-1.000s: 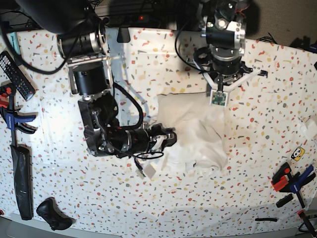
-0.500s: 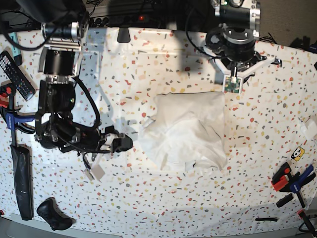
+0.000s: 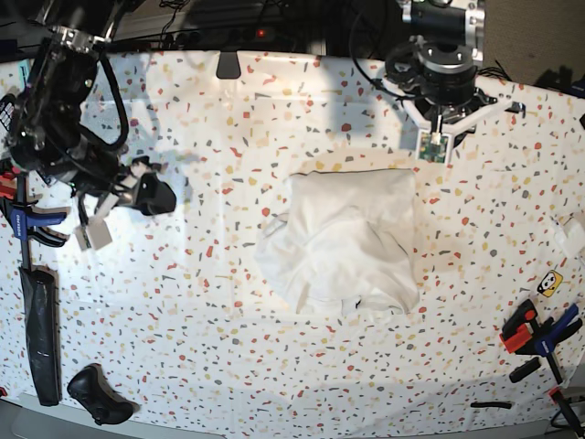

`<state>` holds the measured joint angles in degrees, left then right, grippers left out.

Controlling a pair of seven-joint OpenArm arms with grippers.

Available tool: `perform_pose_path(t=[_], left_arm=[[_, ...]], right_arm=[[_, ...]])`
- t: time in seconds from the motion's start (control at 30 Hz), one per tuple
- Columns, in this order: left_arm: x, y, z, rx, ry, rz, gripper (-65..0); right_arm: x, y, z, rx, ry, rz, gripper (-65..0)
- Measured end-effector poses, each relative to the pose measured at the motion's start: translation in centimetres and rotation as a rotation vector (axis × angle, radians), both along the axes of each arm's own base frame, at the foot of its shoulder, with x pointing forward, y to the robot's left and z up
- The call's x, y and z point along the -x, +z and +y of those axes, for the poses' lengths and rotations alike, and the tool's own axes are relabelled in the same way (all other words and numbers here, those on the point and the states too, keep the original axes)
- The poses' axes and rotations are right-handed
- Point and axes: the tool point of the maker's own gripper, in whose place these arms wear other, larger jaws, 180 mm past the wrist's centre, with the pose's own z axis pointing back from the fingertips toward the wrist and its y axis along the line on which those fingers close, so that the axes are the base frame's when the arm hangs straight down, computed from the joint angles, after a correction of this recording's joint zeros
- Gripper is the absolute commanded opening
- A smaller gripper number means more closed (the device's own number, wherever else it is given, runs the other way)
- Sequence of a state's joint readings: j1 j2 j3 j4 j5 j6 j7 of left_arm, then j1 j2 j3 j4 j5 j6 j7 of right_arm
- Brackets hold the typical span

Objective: Fold the T-shirt properly

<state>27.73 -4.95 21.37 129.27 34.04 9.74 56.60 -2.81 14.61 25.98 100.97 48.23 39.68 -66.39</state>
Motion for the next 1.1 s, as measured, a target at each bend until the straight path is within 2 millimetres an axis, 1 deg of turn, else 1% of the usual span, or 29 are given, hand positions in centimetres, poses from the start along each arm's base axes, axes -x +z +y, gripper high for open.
perform_pose_path(t=[0.1, 0.23, 0.33, 0.47, 0.57, 0.63, 0.73, 0.83, 0.9, 0.97, 1.03, 1.1], left_arm=[[0.0, 0.0, 0.3, -0.015, -0.010, -0.002, -65.0], [-0.1, 0.1, 1.1, -0.066, -0.048, -0.016, -65.0], [-0.2, 0.2, 1.5, -0.084, -0.069, -0.020, -65.0], [0.0, -0.2, 1.7, -0.082, -0.074, 0.002, -65.0], [0.1, -0.6, 3.2, -0.075, -0.023, 0.029, -65.0], [0.3, -0.7, 5.1, -0.084, 0.027, 0.034, -65.0], [1.6, -1.6, 8.2, -0.050, 0.116, 0.091, -65.0], [3.6, -3.1, 9.6, 0.039, 0.144, 0.167, -65.0], [4.5, -3.4, 10.2, 0.085, 0.143, 0.179, -65.0], [6.0, -4.0, 10.6, 0.128, 0.148, 0.219, -65.0], [7.8, -4.8, 10.3, 0.165, 0.139, 0.274, -65.0], [9.2, -5.1, 10.0, 0.186, 0.135, 0.290, -65.0]], right_arm=[[1.9, -0.4, -1.7, 0.013, -0.053, 0.019, -55.8], [3.3, -0.5, -3.6, 0.038, -0.108, 0.029, -55.8], [4.2, -0.6, -4.3, 0.045, -0.133, 0.038, -55.8], [6.2, -1.6, -4.8, 0.058, -0.143, 0.083, -55.8], [8.0, -2.6, -4.8, 0.069, -0.143, 0.134, -55.8], [9.2, -3.3, -5.1, 0.080, -0.150, 0.167, -55.8], [10.9, -4.0, -5.7, 0.086, -0.166, 0.207, -55.8], [12.2, -4.3, -6.6, 0.099, -0.195, 0.236, -55.8], [13.0, -4.4, -7.4, 0.108, -0.217, 0.250, -55.8], [14.1, -4.6, -8.1, 0.120, -0.238, 0.271, -55.8], [15.3, -4.9, -8.6, 0.127, -0.251, 0.298, -55.8], [16.7, -5.4, -8.7, 0.135, -0.253, 0.334, -55.8]])
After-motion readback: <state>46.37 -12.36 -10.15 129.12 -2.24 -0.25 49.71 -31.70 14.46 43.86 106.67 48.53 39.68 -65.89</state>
